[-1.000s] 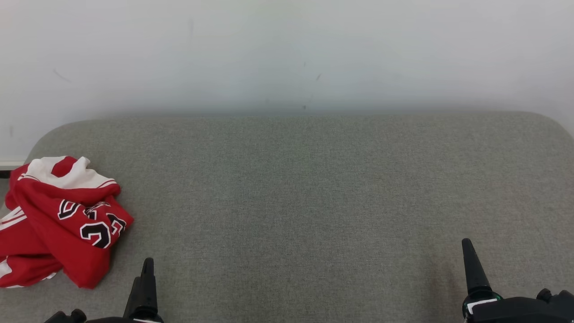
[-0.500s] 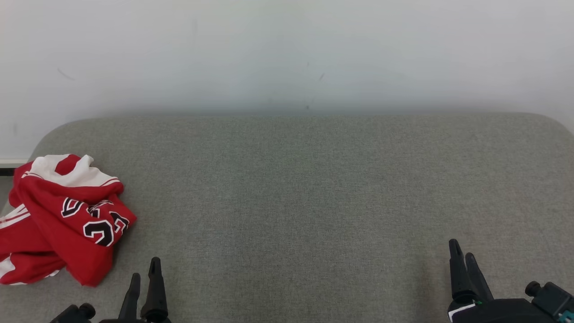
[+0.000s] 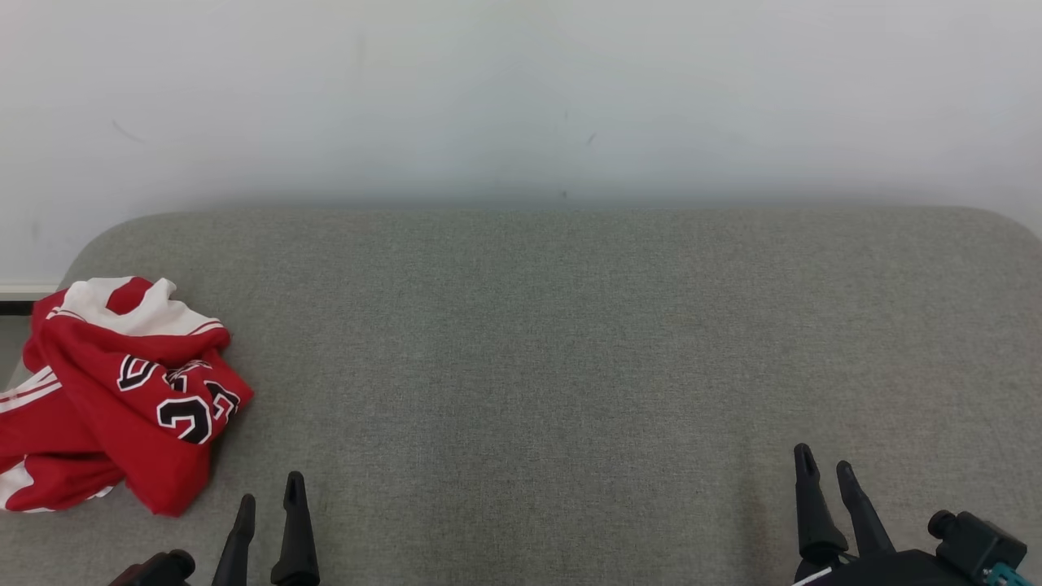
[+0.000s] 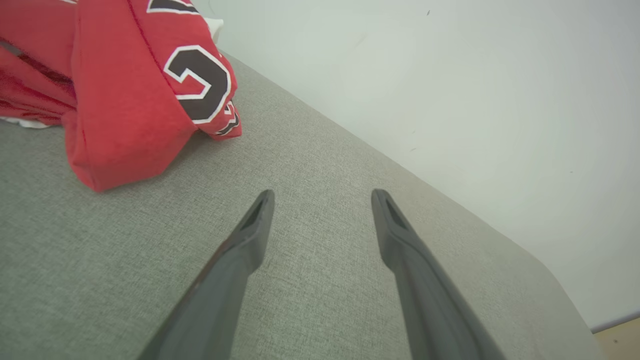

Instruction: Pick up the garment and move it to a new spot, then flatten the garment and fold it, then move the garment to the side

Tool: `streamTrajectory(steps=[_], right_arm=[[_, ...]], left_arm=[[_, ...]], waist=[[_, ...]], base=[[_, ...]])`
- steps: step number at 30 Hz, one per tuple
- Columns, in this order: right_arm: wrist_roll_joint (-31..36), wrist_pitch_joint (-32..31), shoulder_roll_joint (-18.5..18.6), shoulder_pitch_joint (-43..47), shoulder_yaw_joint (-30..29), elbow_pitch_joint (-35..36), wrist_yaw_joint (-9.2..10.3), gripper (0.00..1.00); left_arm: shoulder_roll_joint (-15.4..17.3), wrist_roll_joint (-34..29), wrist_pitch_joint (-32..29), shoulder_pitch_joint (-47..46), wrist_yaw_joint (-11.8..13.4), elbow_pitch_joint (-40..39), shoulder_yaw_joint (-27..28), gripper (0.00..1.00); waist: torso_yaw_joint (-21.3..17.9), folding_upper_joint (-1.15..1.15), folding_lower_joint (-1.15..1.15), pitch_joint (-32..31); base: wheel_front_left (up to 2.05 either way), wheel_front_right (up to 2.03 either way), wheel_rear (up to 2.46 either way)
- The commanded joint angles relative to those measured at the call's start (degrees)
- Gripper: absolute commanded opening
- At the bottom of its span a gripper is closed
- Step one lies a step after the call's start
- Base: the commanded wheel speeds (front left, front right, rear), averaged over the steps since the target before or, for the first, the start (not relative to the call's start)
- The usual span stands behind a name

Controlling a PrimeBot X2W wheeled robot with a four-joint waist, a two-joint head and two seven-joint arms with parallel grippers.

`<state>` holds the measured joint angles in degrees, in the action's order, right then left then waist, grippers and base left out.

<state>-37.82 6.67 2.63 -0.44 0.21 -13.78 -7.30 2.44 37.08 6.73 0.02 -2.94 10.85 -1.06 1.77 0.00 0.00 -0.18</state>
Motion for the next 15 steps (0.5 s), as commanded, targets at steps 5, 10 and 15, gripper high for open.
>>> streamTrajectory(steps=[5,10,15], right_arm=[[5.7,1.3,0.3,0.2,0.5,-0.6,-0.21,1.0],[8.4,1.9,0.3,0.3,0.9,-1.0,-0.22,1.0],[11.3,2.7,0.3,0.4,1.3,-1.3,-0.23,1.0]], left_arm=[[0.4,-5.2,1.3,0.4,0.5,-0.6,-0.3,1.0],[0.4,-7.7,2.0,0.8,0.8,-0.7,-0.4,1.0],[0.4,-10.8,2.6,1.2,0.9,-0.6,-0.5,1.0]], waist=[[0.3,0.0,0.0,-0.1],[0.4,0.0,0.0,-0.1],[0.6,0.0,0.0,-0.2]], base=[[0.0,0.0,0.0],[0.0,0.0,0.0],[0.0,0.0,0.0]])
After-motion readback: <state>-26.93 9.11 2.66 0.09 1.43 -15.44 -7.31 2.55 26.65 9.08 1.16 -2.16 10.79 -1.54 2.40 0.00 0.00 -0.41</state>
